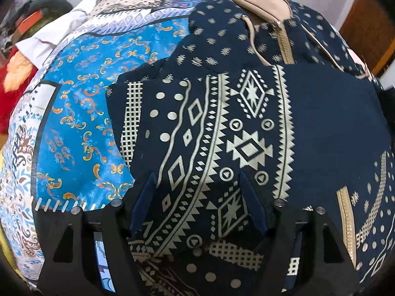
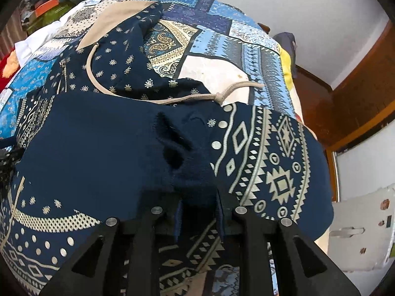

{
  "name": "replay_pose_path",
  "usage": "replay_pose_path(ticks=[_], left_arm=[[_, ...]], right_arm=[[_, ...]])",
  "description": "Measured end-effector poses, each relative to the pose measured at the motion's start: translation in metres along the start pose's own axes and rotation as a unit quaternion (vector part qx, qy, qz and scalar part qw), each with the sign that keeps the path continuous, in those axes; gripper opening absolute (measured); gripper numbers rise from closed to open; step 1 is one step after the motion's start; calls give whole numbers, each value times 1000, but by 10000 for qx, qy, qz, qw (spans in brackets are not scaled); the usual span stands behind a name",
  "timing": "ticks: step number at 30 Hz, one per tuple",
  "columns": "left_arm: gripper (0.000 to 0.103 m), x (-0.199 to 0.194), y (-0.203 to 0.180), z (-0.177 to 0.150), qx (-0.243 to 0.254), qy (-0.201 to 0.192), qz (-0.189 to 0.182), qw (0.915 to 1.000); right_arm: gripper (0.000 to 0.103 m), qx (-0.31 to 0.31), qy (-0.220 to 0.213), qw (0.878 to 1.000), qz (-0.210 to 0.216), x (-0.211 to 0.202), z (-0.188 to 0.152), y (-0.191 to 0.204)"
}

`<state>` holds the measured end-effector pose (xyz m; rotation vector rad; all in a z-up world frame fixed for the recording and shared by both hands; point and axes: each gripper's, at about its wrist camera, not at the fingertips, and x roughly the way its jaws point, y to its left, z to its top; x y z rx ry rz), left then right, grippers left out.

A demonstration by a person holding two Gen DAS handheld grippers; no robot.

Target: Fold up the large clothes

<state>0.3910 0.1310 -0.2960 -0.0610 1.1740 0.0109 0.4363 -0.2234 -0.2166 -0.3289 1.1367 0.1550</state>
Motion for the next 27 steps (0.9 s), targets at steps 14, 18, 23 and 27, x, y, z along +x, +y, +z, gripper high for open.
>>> replay_pose_path(ticks=[14, 18, 23, 27], left_arm=[[79, -6, 13, -9, 68, -15, 388, 9992], [78, -28, -11, -2, 384, -116, 625, 9972], [78, -61, -41, 18, 614, -553, 543, 9951], [78, -79, -71, 41, 668, -753, 207, 9947]], right_arm=[[92, 781, -383, 9962, 101, -23, -28, -70], [93, 951, -581, 9937, -130, -43, -36, -89], [93, 1591, -597, 9854, -139, -56, -47, -136], [93, 2352, -485, 9707, 42, -51, -64, -183]])
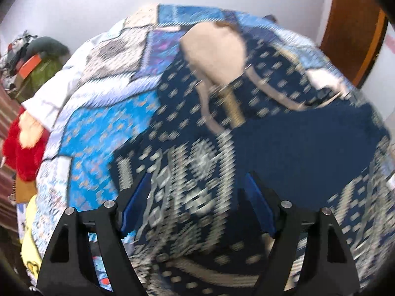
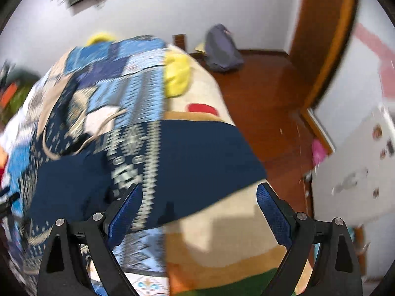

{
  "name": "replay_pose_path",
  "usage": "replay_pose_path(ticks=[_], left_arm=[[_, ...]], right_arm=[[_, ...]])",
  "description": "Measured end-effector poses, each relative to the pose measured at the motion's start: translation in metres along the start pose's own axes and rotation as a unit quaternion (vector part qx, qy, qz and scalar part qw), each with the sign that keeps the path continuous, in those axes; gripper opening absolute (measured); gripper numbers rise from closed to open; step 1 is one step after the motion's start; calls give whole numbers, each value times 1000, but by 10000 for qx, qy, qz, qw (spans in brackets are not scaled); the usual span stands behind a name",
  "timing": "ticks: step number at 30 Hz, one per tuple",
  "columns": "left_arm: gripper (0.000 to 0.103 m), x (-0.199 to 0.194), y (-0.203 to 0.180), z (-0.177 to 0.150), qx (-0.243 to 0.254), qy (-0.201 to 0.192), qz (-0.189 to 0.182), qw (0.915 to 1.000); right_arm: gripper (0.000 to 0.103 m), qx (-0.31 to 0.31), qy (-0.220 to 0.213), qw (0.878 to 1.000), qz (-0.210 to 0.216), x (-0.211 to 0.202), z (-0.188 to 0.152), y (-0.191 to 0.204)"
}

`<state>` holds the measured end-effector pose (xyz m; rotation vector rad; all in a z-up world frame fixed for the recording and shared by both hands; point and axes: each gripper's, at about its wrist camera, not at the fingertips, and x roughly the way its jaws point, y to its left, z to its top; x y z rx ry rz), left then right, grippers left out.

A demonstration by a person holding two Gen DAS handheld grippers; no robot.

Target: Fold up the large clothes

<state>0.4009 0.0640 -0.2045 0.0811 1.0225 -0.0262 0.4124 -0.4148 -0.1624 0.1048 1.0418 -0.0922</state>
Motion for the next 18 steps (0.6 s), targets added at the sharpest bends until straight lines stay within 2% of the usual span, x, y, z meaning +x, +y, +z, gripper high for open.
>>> replay_pose_path(ticks=[4, 8, 13, 18], left_arm=[[79, 0, -25, 24, -102, -59, -334, 9994], [79, 13, -55, 36, -24, 0, -471, 9989], [79, 42, -87, 41, 168, 288, -624, 9975], [79, 63, -112, 38, 404, 483, -605, 9962]], right_arm=[[93, 671, 286, 9971, 194, 19, 0, -39], [93, 1145, 503, 9913, 402, 41, -6, -64], [93, 1426, 685, 9855, 608, 72, -7, -72], [89, 1825, 809, 9740, 1075, 98, -6, -75]])
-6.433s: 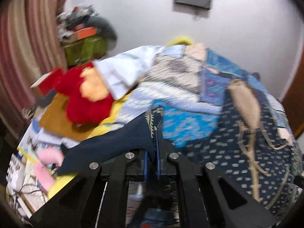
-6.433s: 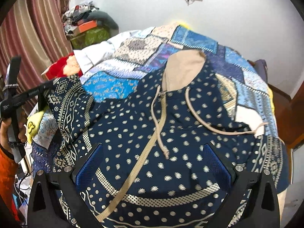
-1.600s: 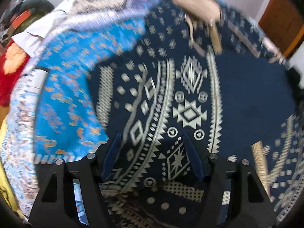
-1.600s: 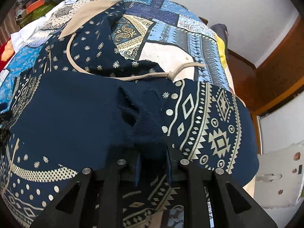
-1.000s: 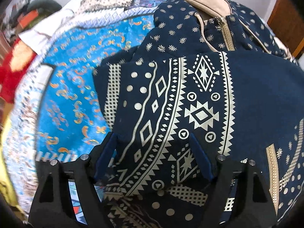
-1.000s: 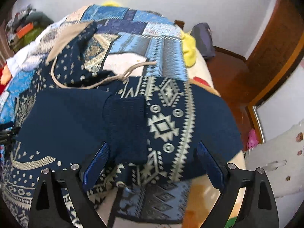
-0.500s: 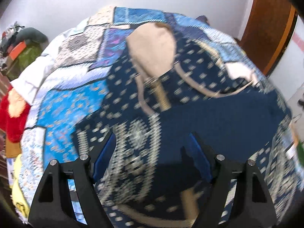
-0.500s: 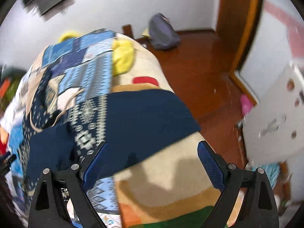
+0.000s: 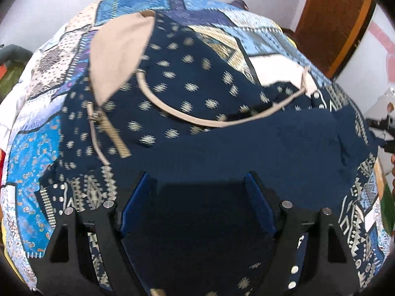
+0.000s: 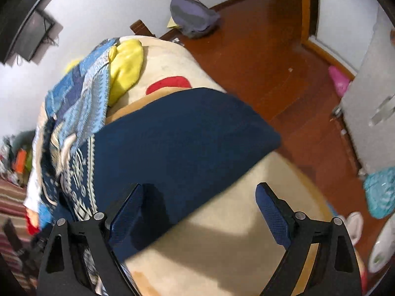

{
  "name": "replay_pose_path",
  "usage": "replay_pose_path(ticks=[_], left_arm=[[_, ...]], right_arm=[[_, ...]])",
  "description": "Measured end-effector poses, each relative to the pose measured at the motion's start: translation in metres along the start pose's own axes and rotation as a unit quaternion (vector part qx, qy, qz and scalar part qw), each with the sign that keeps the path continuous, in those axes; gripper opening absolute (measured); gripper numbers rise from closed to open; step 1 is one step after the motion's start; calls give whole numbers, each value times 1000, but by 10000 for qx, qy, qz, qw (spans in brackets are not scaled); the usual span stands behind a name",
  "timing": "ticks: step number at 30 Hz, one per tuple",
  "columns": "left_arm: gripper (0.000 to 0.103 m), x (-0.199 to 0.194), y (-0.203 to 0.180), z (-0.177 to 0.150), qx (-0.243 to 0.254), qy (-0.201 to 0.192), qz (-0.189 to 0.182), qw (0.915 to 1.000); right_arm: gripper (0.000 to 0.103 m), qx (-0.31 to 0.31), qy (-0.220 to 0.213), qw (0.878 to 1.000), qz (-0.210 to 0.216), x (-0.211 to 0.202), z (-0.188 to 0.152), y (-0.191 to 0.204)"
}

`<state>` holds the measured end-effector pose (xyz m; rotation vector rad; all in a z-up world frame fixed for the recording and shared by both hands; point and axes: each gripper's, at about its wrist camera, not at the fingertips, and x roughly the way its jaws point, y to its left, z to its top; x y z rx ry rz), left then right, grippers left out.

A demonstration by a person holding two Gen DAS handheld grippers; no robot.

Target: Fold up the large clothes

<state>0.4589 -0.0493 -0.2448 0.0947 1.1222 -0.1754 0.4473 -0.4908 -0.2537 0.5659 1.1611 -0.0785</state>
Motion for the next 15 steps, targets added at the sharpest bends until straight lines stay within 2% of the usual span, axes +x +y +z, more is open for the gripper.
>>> replay_pose_path(ticks=[3, 5, 6, 8, 9, 11, 13, 15], left_arm=[[79, 2, -8, -1, 102, -84, 105, 9999], [79, 2, -11, 0, 157, -109, 158, 9997], [79, 2, -11, 0, 170, -112, 172, 9996], [79, 1, -11, 0, 168, -104, 169, 9997], [79, 1, -11, 0, 162, -97, 161, 9997], [79, 1, -10, 0, 132, -78, 146, 9998], [79, -1, -9, 0, 120, -67, 152, 9998], [79, -5, -9, -1, 132, -93, 157, 9997]], right_arm=[[79, 264, -96, 9992, 283, 8, 5, -2], [64, 371, -213, 9981, 451, 12, 7, -2], [60, 390, -261, 9978, 474, 12, 8, -1], [40, 368, -322, 9975, 516, 13, 11, 4], [36, 324, -348, 9974, 534, 12, 13, 7], [20, 164, -418, 9978, 485, 9, 14, 15], [13, -28, -501, 9980, 381, 4, 14, 24], [12, -225, -647, 9972, 315, -6, 13, 33]])
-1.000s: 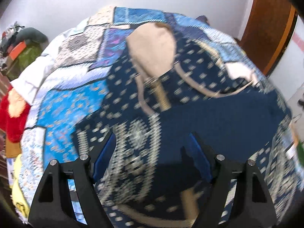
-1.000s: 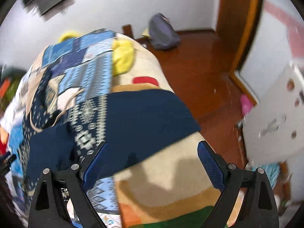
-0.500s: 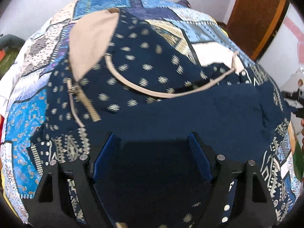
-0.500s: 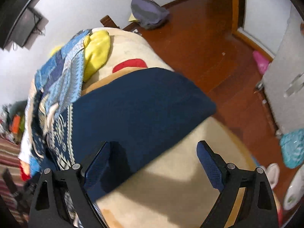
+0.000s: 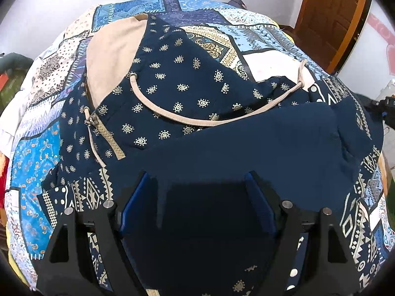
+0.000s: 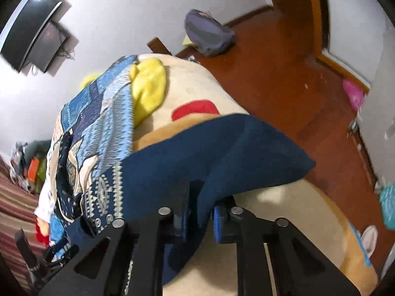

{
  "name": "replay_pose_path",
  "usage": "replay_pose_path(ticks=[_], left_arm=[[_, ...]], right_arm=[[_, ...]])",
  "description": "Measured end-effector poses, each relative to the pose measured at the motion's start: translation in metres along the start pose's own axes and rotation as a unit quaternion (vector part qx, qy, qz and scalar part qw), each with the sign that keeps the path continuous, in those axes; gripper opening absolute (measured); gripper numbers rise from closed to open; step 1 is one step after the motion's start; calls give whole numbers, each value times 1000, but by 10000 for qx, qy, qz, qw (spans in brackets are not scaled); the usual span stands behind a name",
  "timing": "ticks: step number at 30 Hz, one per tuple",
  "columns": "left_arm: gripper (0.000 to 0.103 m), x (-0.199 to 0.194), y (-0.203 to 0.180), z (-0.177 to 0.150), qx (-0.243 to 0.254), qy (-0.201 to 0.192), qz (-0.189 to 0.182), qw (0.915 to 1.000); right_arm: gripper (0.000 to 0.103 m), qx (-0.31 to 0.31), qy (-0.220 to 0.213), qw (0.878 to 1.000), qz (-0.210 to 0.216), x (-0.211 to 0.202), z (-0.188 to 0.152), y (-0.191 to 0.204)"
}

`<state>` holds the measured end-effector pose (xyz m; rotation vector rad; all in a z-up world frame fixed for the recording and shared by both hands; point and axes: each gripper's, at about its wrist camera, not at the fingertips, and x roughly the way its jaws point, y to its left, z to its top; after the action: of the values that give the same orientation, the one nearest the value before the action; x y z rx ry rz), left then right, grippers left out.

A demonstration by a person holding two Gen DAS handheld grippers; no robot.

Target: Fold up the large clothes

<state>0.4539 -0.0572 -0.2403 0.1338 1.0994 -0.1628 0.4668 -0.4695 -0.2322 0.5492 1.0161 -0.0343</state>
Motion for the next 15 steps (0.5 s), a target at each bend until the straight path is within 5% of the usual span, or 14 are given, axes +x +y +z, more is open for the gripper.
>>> replay_pose_path(ticks=[7, 15], left_arm=[[79, -34, 7, -5, -33, -259, -65, 9996], [79, -88, 26, -16, -113, -734, -83, 9972]], right_arm=[[10, -363, -441, 9979, 318, -50, 3, 41], [9, -1156, -762, 9856, 968, -103, -9, 131]])
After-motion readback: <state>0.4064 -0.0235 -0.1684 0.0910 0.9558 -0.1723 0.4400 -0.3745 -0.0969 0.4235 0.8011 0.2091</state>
